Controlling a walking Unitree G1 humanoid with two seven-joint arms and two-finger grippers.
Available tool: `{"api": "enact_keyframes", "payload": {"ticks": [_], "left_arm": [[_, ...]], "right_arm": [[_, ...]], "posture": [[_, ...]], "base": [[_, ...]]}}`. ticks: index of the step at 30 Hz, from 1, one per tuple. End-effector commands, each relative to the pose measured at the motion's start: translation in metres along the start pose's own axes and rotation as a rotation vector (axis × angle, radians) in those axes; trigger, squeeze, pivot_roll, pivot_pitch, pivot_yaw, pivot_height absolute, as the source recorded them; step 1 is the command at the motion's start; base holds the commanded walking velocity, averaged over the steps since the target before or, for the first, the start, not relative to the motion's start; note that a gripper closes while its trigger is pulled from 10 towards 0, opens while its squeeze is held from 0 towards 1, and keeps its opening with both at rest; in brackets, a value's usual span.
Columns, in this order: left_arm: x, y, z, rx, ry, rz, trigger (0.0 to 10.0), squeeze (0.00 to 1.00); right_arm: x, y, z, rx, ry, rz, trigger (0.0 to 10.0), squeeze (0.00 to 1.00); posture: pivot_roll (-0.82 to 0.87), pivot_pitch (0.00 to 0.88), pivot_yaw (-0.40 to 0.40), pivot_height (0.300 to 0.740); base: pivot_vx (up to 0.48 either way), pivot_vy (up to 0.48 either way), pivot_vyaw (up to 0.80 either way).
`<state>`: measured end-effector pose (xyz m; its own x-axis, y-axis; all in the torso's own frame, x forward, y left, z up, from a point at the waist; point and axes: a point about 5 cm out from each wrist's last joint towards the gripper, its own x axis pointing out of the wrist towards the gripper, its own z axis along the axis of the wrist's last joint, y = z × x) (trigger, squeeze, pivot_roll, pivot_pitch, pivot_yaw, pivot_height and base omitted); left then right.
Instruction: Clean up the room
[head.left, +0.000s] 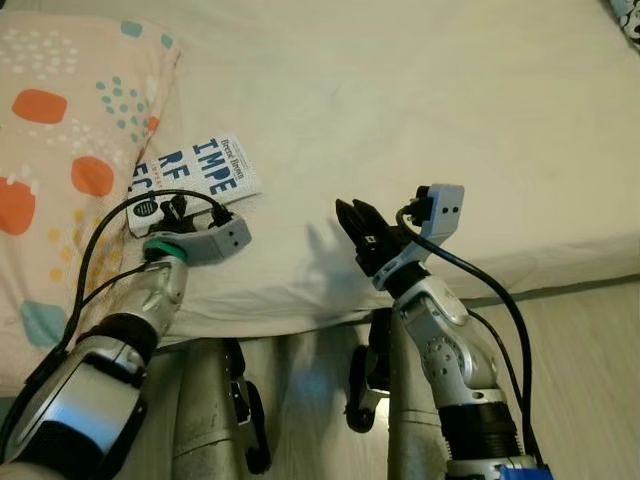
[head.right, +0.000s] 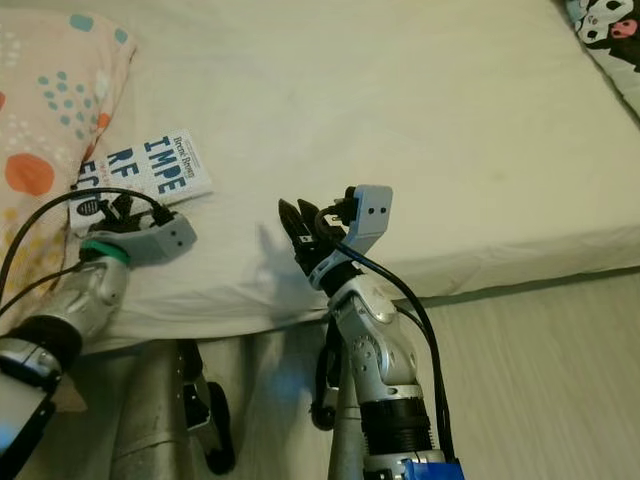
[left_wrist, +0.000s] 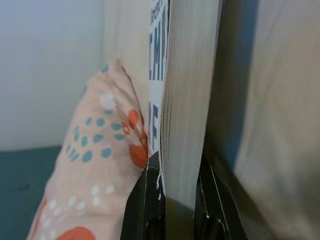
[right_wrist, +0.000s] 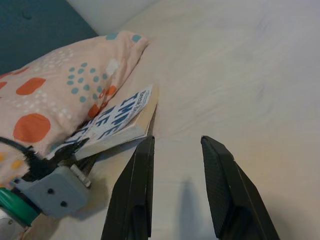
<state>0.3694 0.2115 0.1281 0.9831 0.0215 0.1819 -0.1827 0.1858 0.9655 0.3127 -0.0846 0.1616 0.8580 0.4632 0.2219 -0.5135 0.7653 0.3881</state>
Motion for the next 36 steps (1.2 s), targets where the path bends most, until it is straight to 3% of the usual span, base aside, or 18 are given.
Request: {"api": "enact_keyframes", "payload": {"ticks": [1,2,5,6,9,13,15,18,21,25,27,28,30,36], "left_arm": [[-0.007,0.005,-0.018,0.023,-0.006,0.040,0.0,0.00],[-0.008,0.012,-0.024,0.024,-0.021,0.070,9.2,0.00],[-0.009,0.016,-0.028,0.024,-0.033,0.089,9.2,0.00],[-0.013,0.019,-0.030,0.026,-0.094,0.092,10.0,0.00],[-0.031,0.019,-0.041,0.013,-0.241,0.017,10.0,0.00],[-0.047,0.017,-0.055,0.003,-0.263,-0.047,10.0,0.00],[-0.063,0.007,-0.059,-0.025,-0.293,-0.109,10.0,0.00],[-0.068,0.004,-0.058,-0.028,-0.297,-0.118,10.0,0.00],[-0.091,-0.022,-0.046,-0.039,-0.334,-0.175,10.0,0.00],[-0.099,-0.029,-0.041,-0.061,-0.341,-0.181,10.0,0.00],[-0.110,-0.039,-0.017,-0.141,-0.390,-0.183,10.0,0.00],[-0.110,-0.039,-0.017,-0.141,-0.390,-0.183,10.0,0.00],[-0.120,-0.046,0.013,-0.243,-0.434,-0.170,10.0,0.00],[-0.117,-0.048,0.038,-0.307,-0.429,-0.141,10.0,0.00]], "right_arm": [[-0.005,-0.003,-0.009,0.005,0.031,-0.013,10.0,0.00],[-0.006,-0.003,-0.010,0.005,0.032,-0.014,10.0,0.00],[-0.006,-0.003,-0.010,0.005,0.033,-0.015,10.0,0.00],[-0.007,-0.003,-0.010,0.006,0.034,-0.015,10.0,0.00],[-0.007,-0.002,-0.011,0.007,0.034,-0.016,10.0,0.00],[-0.008,-0.002,-0.011,0.009,0.032,-0.018,10.0,0.00],[-0.010,-0.003,-0.013,0.010,0.034,-0.023,10.0,0.00],[-0.010,-0.003,-0.014,0.011,0.035,-0.025,10.0,0.00],[-0.010,-0.001,-0.015,0.013,0.036,-0.026,10.0,0.00],[-0.010,-0.001,-0.015,0.014,0.035,-0.028,10.0,0.00],[-0.010,-0.001,-0.015,0.014,0.039,-0.027,10.0,0.00],[-0.010,-0.001,-0.015,0.014,0.039,-0.027,10.0,0.00],[-0.010,-0.001,-0.016,0.013,0.044,-0.022,10.0,0.00],[-0.009,-0.002,-0.015,0.012,0.039,-0.026,10.0,0.00]], "posture": [[-0.06,0.278,0.065,0.585],[-0.06,0.279,0.066,0.585],[-0.05,0.280,0.068,0.585],[-0.05,0.282,0.070,0.585],[-0.05,0.286,0.085,0.585],[-0.05,0.288,0.091,0.585],[-0.03,0.290,0.106,0.585],[-0.04,0.296,0.107,0.585],[-0.04,0.302,0.118,0.585],[-0.04,0.302,0.118,0.585],[-0.04,0.308,0.112,0.585],[-0.04,0.308,0.112,0.585],[-0.04,0.308,0.108,0.585],[-0.05,0.304,0.102,0.585]], "base": [[0.000,0.000,0.00],[0.000,0.000,0.00],[0.000,0.000,0.00],[0.000,0.000,0.00],[0.000,0.000,0.00],[0.000,0.000,0.00],[0.000,0.000,0.00],[0.000,0.000,0.00],[0.000,0.000,0.00],[0.000,0.000,0.00],[0.000,0.000,0.00],[0.000,0.000,0.00],[0.000,0.000,0.00],[0.000,0.000,0.00]]}}
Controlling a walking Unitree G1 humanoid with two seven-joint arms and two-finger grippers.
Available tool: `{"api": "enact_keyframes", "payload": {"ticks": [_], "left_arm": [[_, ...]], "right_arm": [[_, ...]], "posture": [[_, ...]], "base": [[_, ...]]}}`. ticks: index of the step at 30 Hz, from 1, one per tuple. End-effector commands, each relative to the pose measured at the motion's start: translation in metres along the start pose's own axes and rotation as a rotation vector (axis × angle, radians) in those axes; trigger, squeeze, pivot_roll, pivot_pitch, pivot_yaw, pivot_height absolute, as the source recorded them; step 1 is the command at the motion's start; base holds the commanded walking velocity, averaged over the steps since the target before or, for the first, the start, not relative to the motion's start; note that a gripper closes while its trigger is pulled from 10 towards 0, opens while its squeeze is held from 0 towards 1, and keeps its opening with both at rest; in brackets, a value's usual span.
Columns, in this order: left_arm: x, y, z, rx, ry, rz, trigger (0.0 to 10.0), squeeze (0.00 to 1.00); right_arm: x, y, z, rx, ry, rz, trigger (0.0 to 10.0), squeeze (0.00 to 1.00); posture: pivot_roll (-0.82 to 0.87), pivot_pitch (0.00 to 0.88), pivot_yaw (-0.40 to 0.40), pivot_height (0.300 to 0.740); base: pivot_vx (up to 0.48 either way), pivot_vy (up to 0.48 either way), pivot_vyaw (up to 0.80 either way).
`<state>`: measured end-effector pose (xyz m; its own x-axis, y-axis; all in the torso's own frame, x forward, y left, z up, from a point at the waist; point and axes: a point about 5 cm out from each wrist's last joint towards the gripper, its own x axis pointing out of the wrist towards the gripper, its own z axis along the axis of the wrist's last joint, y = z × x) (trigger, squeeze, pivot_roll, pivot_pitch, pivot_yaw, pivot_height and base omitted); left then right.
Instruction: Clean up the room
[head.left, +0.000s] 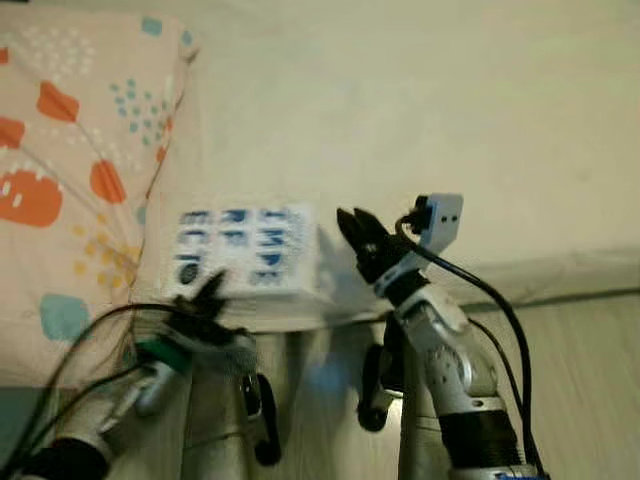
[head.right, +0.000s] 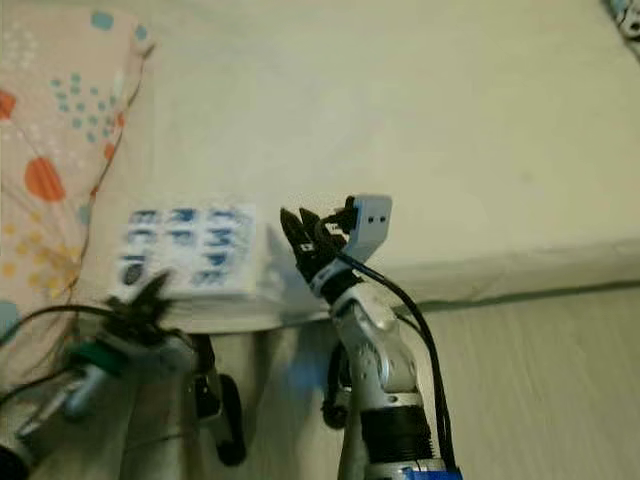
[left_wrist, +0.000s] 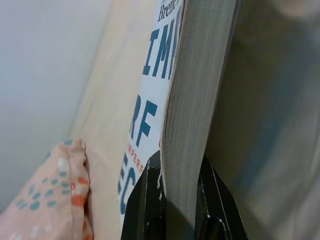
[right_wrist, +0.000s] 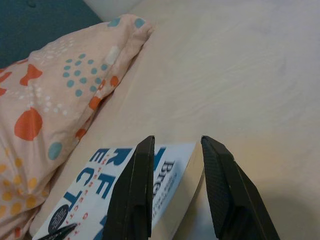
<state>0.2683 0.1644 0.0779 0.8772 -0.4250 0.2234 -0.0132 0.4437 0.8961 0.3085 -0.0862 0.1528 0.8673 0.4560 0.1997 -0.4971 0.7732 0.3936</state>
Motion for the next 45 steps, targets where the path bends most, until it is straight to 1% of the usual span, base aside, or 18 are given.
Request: {"api": "enact_keyframes", "payload": {"ticks": [1,3,5,6,7,9,11,12,13,14,18,24,27,28,35,38,44,45], "left_arm": [[-0.007,-0.010,0.000,-0.012,0.034,-0.038,10.0,0.00],[0.009,-0.010,0.002,-0.008,0.084,0.013,10.0,0.00],[0.014,-0.009,0.002,0.001,0.102,0.028,10.0,0.00],[0.020,-0.008,-0.001,0.005,0.141,0.051,10.0,0.13],[0.026,-0.006,-0.005,0.030,0.194,0.071,10.0,0.13],[0.026,-0.006,-0.005,0.030,0.194,0.071,10.0,0.13],[0.037,0.000,-0.016,0.094,0.300,0.100,10.0,0.00],[0.038,0.003,-0.021,0.127,0.333,0.097,10.0,0.00],[0.038,0.003,-0.021,0.127,0.333,0.097,10.0,0.00],[0.037,0.012,-0.036,0.190,0.384,0.092,10.0,0.00],[0.030,0.021,-0.053,0.273,0.427,0.072,10.0,0.00],[0.016,0.036,-0.078,0.354,0.500,0.057,10.0,0.00],[0.015,0.038,-0.080,0.361,0.511,0.058,10.0,0.00],[0.015,0.036,-0.079,0.349,0.510,0.056,10.0,1.00],[0.012,0.021,-0.060,0.233,0.430,0.053,10.0,1.00],[0.010,0.020,-0.058,0.223,0.418,0.053,10.0,1.00],[-0.007,0.024,-0.046,0.191,0.314,0.085,10.0,1.00],[-0.017,0.024,-0.044,0.189,0.285,0.081,10.0,0.53]], "right_arm": [[-0.002,0.001,-0.007,0.010,0.022,-0.006,10.0,0.00],[-0.002,0.001,-0.007,0.010,0.022,-0.005,10.0,0.00],[-0.002,0.001,-0.008,0.010,0.023,-0.004,10.0,0.00],[-0.001,0.001,-0.008,0.010,0.023,-0.002,10.0,0.00],[-0.001,0.002,-0.007,0.010,0.022,-0.001,10.0,0.00],[-0.001,0.002,-0.007,0.010,0.022,-0.001,10.0,0.00],[0.000,0.002,-0.007,0.009,0.020,0.001,10.0,0.00],[-0.001,0.003,-0.007,0.008,0.019,0.001,10.0,0.00],[-0.001,0.003,-0.007,0.008,0.019,0.001,10.0,0.00],[-0.002,0.002,-0.006,0.006,0.019,-0.002,10.0,0.00],[-0.003,0.000,-0.006,0.005,0.018,-0.005,10.0,0.00],[-0.002,0.000,-0.006,0.006,0.017,-0.006,10.0,0.00],[-0.002,0.000,-0.006,0.007,0.016,-0.006,10.0,0.00],[-0.002,0.000,-0.006,0.007,0.017,-0.004,10.0,0.00],[-0.001,0.000,-0.005,0.007,0.016,-0.002,10.0,0.00],[0.000,0.000,-0.005,0.006,0.015,-0.002,10.0,0.00],[-0.001,-0.001,-0.005,0.005,0.015,-0.005,10.0,0.00],[-0.001,-0.001,-0.006,0.005,0.015,-0.005,10.0,0.00]], "posture": [[-0.05,0.304,0.102,0.585],[-0.05,0.302,0.098,0.585],[-0.05,0.302,0.098,0.585],[-0.05,0.301,0.096,0.585],[-0.05,0.300,0.096,0.585],[-0.05,0.300,0.096,0.585],[-0.06,0.299,0.095,0.585],[-0.07,0.299,0.094,0.585],[-0.07,0.299,0.094,0.585],[-0.07,0.299,0.095,0.585],[-0.06,0.298,0.094,0.585],[-0.06,0.298,0.091,0.585],[-0.06,0.298,0.090,0.585],[-0.06,0.297,0.089,0.585],[-0.06,0.293,0.092,0.585],[-0.06,0.293,0.092,0.585],[-0.04,0.287,0.103,0.585],[-0.04,0.283,0.111,0.585]], "base": [[0.000,0.000,0.00],[0.000,0.000,0.00],[0.000,0.000,0.00],[0.000,0.000,0.00],[0.000,0.000,0.00],[0.000,0.000,0.00],[0.000,0.000,0.00],[0.000,0.000,0.00],[0.000,0.000,0.00],[0.000,0.000,0.00],[0.000,0.000,0.00],[0.000,0.000,0.00],[0.000,0.000,0.00],[0.000,0.000,0.00],[0.000,0.000,0.00],[0.000,0.000,0.00],[0.000,0.000,0.00],[0.000,0.000,0.00]]}}
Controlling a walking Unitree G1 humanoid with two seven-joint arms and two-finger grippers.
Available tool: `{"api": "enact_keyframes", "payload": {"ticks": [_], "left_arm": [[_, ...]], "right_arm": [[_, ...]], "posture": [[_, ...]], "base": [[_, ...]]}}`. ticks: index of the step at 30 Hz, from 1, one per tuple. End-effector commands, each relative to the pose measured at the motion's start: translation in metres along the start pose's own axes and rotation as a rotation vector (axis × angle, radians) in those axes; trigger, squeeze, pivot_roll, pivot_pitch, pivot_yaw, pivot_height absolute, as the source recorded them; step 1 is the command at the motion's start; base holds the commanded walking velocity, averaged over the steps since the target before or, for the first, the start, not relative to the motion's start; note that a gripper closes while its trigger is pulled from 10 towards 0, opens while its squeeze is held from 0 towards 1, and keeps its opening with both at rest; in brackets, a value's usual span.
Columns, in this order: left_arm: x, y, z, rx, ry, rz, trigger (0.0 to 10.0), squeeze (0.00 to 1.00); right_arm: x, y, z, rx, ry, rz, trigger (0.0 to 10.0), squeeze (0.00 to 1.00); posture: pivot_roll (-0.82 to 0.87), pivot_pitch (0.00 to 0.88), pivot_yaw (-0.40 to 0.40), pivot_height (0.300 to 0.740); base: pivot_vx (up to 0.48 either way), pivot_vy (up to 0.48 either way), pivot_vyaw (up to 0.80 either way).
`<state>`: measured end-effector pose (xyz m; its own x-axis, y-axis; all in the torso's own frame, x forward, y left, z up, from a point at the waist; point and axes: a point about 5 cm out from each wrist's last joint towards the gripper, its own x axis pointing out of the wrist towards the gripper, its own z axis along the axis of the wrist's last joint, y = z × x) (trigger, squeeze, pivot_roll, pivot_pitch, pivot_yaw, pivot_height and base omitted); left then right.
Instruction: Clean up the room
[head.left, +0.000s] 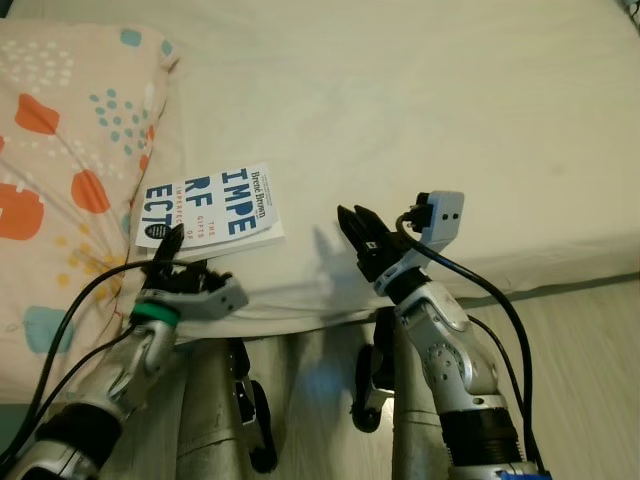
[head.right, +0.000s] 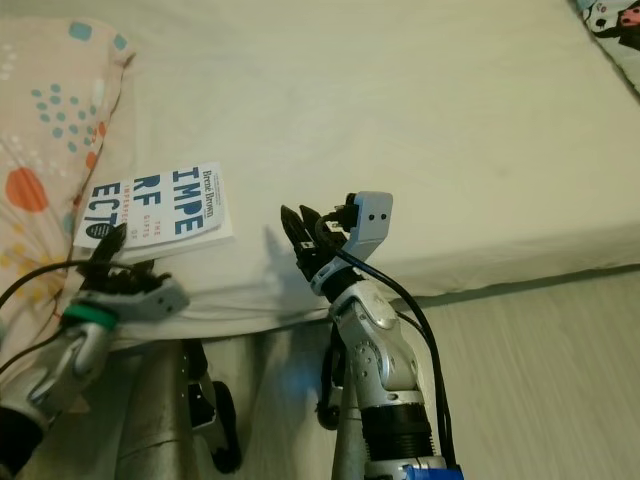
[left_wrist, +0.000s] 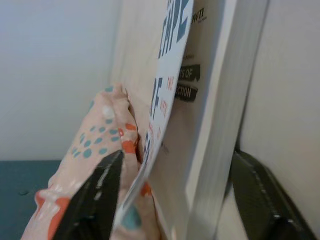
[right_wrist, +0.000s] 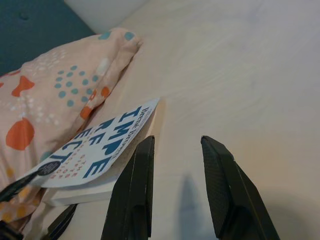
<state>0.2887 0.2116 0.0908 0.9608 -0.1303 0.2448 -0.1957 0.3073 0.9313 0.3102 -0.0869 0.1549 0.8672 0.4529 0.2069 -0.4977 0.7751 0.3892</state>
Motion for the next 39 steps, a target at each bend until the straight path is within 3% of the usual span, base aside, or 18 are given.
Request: {"api": "enact_keyframes", "payload": {"ticks": [1,2,5,10,14,17,20,21,23,24,27,28,29,30,31,34,35,39], "left_arm": [[-0.018,-0.007,-0.005,0.000,-0.001,-0.044,10.0,0.53],[-0.027,-0.006,-0.007,0.000,-0.022,-0.045,10.0,0.00],[-0.042,-0.004,-0.015,-0.006,-0.034,-0.050,10.0,0.00],[-0.047,0.006,-0.018,-0.077,-0.058,-0.036,10.0,0.00],[-0.010,0.046,0.005,-0.240,-0.128,0.116,10.0,0.00],[0.009,0.066,0.022,-0.293,-0.163,0.202,10.0,0.00],[0.046,0.116,0.062,-0.441,-0.240,0.394,10.0,0.00],[0.046,0.116,0.062,-0.441,-0.240,0.394,10.0,0.00],[0.062,0.143,0.085,-0.570,-0.277,0.480,10.0,0.00],[0.062,0.143,0.085,-0.570,-0.277,0.480,10.0,0.00],[0.080,0.136,0.113,-0.935,-0.260,0.321,10.0,0.00],[0.080,0.136,0.113,-0.935,-0.260,0.321,10.0,0.00],[0.083,0.128,0.120,-1.072,-0.235,0.244,10.0,0.00],[0.083,0.128,0.120,-1.072,-0.235,0.244,10.0,0.00],[0.084,0.120,0.123,-1.238,-0.182,0.186,10.0,0.00],[0.084,0.116,0.126,-1.331,-0.153,0.156,10.0,0.00],[0.085,0.114,0.125,-1.372,-0.141,0.135,10.0,0.00],[0.088,0.118,0.120,-1.379,-0.126,0.110,10.0,0.00]], "right_arm": [[-0.002,-0.001,-0.008,0.010,0.023,-0.005,10.0,0.00],[-0.002,-0.001,-0.008,0.010,0.022,-0.005,10.0,0.00],[-0.001,-0.001,-0.009,0.011,0.021,-0.004,10.0,0.00],[-0.001,-0.001,-0.009,0.011,0.022,-0.004,10.0,0.00],[-0.002,-0.004,-0.012,0.004,0.035,-0.001,10.0,0.00],[-0.003,-0.006,-0.012,-0.002,0.038,-0.003,10.0,0.00],[-0.005,-0.012,-0.010,-0.017,0.036,-0.021,10.0,0.00],[-0.005,-0.012,-0.010,-0.017,0.036,-0.021,10.0,0.00],[-0.007,-0.016,-0.007,-0.039,0.032,-0.043,10.0,0.00],[-0.007,-0.016,-0.007,-0.039,0.032,-0.043,10.0,0.00],[-0.009,-0.021,0.001,-0.078,0.000,-0.073,10.0,0.00],[-0.009,-0.021,0.001,-0.078,0.000,-0.073,10.0,0.00],[-0.010,-0.022,0.005,-0.093,-0.015,-0.080,10.0,0.00],[-0.010,-0.022,0.005,-0.093,-0.015,-0.080,10.0,0.00],[-0.011,-0.022,0.010,-0.129,-0.031,-0.082,10.0,0.00],[-0.011,-0.024,0.015,-0.182,-0.044,-0.093,10.0,0.00],[-0.013,-0.027,0.021,-0.256,-0.056,-0.111,10.0,0.00],[-0.014,-0.031,0.031,-0.333,-0.092,-0.140,10.0,0.00]], "posture": [[-0.04,0.283,0.111,0.585],[-0.03,0.280,0.114,0.585],[-0.04,0.276,0.115,0.585],[-0.03,0.269,0.114,0.585],[-0.05,0.248,0.108,0.585],[-0.05,0.240,0.104,0.585],[-0.07,0.223,0.084,0.585],[-0.07,0.223,0.084,0.585],[-0.07,0.220,0.079,0.585],[-0.07,0.220,0.079,0.585],[-0.09,0.185,0.053,0.585],[-0.09,0.185,0.053,0.585],[-0.09,0.180,0.049,0.585],[-0.09,0.180,0.049,0.585],[-0.10,0.171,0.046,0.585],[-0.10,0.157,0.039,0.585],[-0.11,0.138,0.030,0.590],[-0.11,0.126,0.028,0.600]], "base": [[0.000,0.000,0.00],[0.000,0.000,0.00],[0.000,0.000,0.00],[0.000,0.000,0.00],[0.000,0.000,0.00],[0.000,0.000,0.00],[0.000,0.000,0.00],[0.000,0.000,0.00],[0.000,0.000,0.00],[0.000,0.000,0.00],[0.000,0.000,0.00],[0.000,0.000,0.00],[0.000,0.000,0.00],[0.000,0.000,0.00],[0.000,0.000,0.00],[0.000,0.000,0.00],[0.000,0.000,0.00],[0.000,0.000,0.00]]}}
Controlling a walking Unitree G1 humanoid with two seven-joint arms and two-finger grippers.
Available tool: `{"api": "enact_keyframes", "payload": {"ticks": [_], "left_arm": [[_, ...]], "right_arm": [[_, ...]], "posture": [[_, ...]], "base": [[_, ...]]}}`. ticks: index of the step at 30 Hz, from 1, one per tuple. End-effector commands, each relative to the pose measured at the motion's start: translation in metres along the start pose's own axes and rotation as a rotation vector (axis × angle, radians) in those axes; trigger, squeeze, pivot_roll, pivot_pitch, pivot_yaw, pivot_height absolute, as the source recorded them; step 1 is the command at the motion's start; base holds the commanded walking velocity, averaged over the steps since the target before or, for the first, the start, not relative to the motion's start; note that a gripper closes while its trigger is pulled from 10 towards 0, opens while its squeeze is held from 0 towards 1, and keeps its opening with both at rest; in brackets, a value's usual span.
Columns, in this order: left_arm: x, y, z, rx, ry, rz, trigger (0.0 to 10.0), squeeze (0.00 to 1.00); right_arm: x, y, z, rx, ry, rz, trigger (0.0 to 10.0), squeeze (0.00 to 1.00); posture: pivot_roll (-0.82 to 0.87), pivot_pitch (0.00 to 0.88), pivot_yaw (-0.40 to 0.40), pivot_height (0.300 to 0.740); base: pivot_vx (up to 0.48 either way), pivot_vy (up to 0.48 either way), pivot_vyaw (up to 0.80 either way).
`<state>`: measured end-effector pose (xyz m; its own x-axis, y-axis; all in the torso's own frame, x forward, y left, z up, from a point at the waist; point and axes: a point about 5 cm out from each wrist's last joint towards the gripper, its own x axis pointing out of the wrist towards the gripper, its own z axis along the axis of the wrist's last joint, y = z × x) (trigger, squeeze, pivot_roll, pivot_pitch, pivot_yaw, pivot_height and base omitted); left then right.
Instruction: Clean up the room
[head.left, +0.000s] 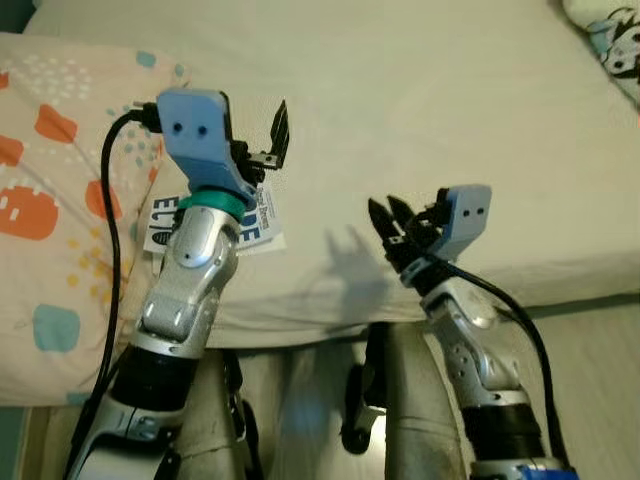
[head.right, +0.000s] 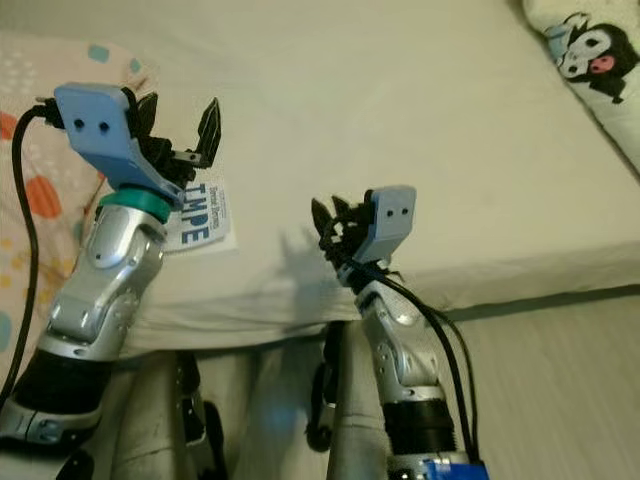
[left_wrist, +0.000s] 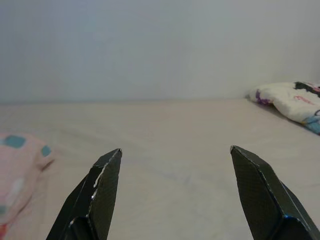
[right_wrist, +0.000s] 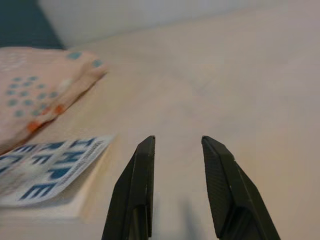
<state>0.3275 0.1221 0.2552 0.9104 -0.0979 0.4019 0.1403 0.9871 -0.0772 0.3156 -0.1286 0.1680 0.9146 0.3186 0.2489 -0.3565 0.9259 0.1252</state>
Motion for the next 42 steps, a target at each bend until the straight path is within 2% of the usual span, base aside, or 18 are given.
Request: {"api": "enact_keyframes", "payload": {"ticks": [1,2,6,7,13,16,27,34,42], "left_arm": [[-0.001,0.001,0.000,-0.018,0.014,-0.006,10.0,0.00],[0.002,0.005,0.001,-0.027,0.020,0.003,10.0,0.00],[0.006,0.013,0.005,-0.027,0.033,0.027,10.0,0.00],[0.009,0.018,0.005,-0.036,0.062,0.037,10.0,0.00],[0.009,0.024,0.007,-0.032,0.084,0.051,10.0,0.00],[0.010,0.024,0.008,-0.018,0.094,0.041,10.0,0.00],[0.012,0.025,0.009,-0.026,0.090,0.057,10.0,0.00],[0.014,0.020,0.008,-0.024,0.082,0.052,10.0,0.00],[0.014,0.017,0.006,-0.033,0.082,0.056,10.0,0.00]], "right_arm": [[-0.003,-0.001,0.001,-0.020,-0.011,-0.015,10.0,0.00],[-0.002,-0.004,0.004,-0.053,-0.025,-0.029,10.0,0.00],[0.000,-0.005,0.011,-0.089,-0.057,-0.051,10.0,0.00],[0.003,-0.004,0.019,-0.105,-0.092,-0.053,10.0,0.00],[0.005,-0.003,0.027,-0.120,-0.120,-0.051,10.0,0.00],[0.006,-0.005,0.027,-0.131,-0.126,-0.058,10.0,0.00],[0.006,-0.006,0.028,-0.140,-0.126,-0.063,10.0,0.00],[0.006,-0.009,0.029,-0.153,-0.123,-0.073,10.0,0.00],[0.008,-0.011,0.030,-0.160,-0.127,-0.086,10.0,0.00]], "posture": [[-0.11,0.126,0.028,0.600],[-0.10,0.120,0.028,0.605],[-0.10,0.115,0.029,0.615],[-0.09,0.111,0.029,0.625],[-0.09,0.109,0.027,0.645],[-0.08,0.110,0.022,0.665],[-0.09,0.107,0.016,0.695],[-0.09,0.103,0.011,0.720],[-0.09,0.086,0.006,0.720]], "base": [[0.000,0.000,0.00],[0.000,0.000,0.00],[0.000,0.000,0.00],[0.000,0.000,0.00],[0.000,0.000,0.00],[0.000,0.000,0.00],[0.000,0.000,0.00],[0.000,0.000,0.00],[0.000,0.000,0.00]]}}
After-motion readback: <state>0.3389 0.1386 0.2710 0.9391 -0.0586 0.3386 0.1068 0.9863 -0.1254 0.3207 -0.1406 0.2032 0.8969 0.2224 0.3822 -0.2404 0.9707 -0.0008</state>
